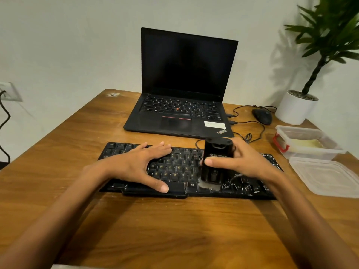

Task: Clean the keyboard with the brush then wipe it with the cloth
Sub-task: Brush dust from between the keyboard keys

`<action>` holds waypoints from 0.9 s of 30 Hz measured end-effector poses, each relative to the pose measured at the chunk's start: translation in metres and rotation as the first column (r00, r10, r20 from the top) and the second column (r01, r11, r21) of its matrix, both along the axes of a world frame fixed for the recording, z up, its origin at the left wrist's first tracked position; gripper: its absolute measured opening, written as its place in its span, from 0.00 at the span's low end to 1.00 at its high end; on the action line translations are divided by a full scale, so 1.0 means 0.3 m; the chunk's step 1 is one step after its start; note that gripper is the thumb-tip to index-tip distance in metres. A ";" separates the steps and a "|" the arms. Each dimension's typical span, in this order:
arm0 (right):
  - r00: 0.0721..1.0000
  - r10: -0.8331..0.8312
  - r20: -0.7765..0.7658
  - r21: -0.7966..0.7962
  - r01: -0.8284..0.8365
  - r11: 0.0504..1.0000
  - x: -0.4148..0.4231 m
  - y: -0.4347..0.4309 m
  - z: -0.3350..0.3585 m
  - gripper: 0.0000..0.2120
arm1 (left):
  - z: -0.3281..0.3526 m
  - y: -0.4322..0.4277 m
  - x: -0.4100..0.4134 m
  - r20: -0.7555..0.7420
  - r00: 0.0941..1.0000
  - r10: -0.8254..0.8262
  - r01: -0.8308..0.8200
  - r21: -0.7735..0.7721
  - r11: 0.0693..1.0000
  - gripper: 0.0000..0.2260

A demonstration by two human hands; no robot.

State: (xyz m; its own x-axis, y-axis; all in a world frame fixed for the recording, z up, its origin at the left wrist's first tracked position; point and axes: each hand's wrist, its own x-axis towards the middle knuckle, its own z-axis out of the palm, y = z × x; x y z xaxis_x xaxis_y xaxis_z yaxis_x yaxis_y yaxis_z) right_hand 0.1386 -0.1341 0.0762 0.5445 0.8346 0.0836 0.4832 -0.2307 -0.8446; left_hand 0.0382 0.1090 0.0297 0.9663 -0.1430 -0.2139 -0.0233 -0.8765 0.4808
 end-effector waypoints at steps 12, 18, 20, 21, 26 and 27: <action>0.996 -0.069 0.051 0.189 0.058 0.980 0.034 0.108 -0.034 0.10 | 0.038 -0.040 0.006 0.057 0.998 -0.017 0.014 0.057 0.998 0.55; 0.992 -0.039 0.118 0.149 0.021 0.989 0.034 0.105 -0.033 0.08 | 0.026 -0.029 0.017 0.060 0.998 -0.029 0.025 0.072 0.997 0.54; 0.993 -0.058 0.101 0.185 0.038 0.982 0.044 0.101 -0.022 0.08 | 0.021 -0.029 0.017 0.060 0.998 -0.021 0.017 0.063 0.998 0.55; 0.997 0.006 0.083 0.144 -0.018 0.989 0.038 0.102 -0.021 0.08 | 0.018 -0.027 0.018 0.060 0.998 -0.017 0.014 0.058 0.998 0.55; 0.981 -0.128 0.143 0.125 0.110 0.986 0.056 0.113 -0.035 0.10 | 0.020 -0.025 0.020 0.068 0.998 -0.009 0.005 0.059 0.998 0.55; 0.981 -0.145 0.126 0.158 0.125 0.979 0.061 0.102 -0.027 0.11 | 0.019 -0.025 0.020 0.068 0.998 -0.013 0.009 0.056 0.998 0.55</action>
